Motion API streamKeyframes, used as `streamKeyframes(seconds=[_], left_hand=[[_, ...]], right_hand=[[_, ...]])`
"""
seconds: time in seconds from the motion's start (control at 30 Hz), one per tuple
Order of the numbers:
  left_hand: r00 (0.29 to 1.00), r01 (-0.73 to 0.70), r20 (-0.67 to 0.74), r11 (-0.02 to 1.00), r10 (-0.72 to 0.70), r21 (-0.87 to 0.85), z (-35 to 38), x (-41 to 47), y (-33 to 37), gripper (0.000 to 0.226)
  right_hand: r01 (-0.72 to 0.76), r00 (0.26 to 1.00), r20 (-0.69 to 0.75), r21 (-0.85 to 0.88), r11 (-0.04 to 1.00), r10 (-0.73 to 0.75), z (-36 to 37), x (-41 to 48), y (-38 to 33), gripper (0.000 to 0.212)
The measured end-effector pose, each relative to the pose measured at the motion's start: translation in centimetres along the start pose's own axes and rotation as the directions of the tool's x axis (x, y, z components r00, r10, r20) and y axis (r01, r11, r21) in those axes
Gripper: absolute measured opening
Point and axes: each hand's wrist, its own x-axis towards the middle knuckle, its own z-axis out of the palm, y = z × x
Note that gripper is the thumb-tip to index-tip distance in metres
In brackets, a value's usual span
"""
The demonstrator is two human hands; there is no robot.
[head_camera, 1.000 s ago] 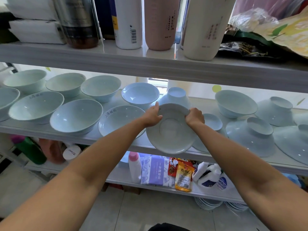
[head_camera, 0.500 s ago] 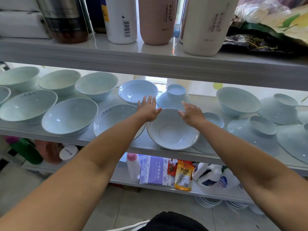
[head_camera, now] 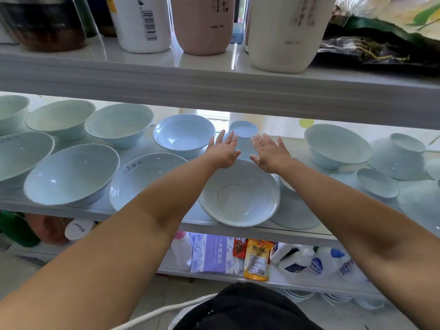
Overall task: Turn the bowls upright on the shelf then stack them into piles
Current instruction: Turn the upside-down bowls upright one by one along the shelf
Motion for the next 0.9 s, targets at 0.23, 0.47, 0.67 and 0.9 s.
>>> streamKeyframes(seconds=[0.23,0.47,0.67,0.9], left_hand=[[0.997,-0.066,0.035,0.997,0.065,0.034,-1.0,4.3,-0.3,0.063],[0.991,-0.107,-0.082,0.994,0.104,-0.036,0.7,6.9,0.2,0.051],[0.965,-0.092,-0.261,0.975,0.037,-0.202,0.6,7.8,0.6,0.023],[0.933,-0.017,-0.352,0.967,-0.076,-0.253,0.9,8.4,1.1,0.034]], right_hand=[[-0.04,0.998,0.054,-0.024,0.999,0.041,-0.9,2.0,0.3,0.059],[-0.062,0.981,0.189,0.047,0.997,0.052,0.4,2.6,0.4,0.061],[-0.047,0.979,0.199,0.064,0.997,0.033,0.2,3.2,0.7,0.061],[-0.097,0.966,0.255,0.229,0.969,0.037,1.2,3.4,1.4,0.071]])
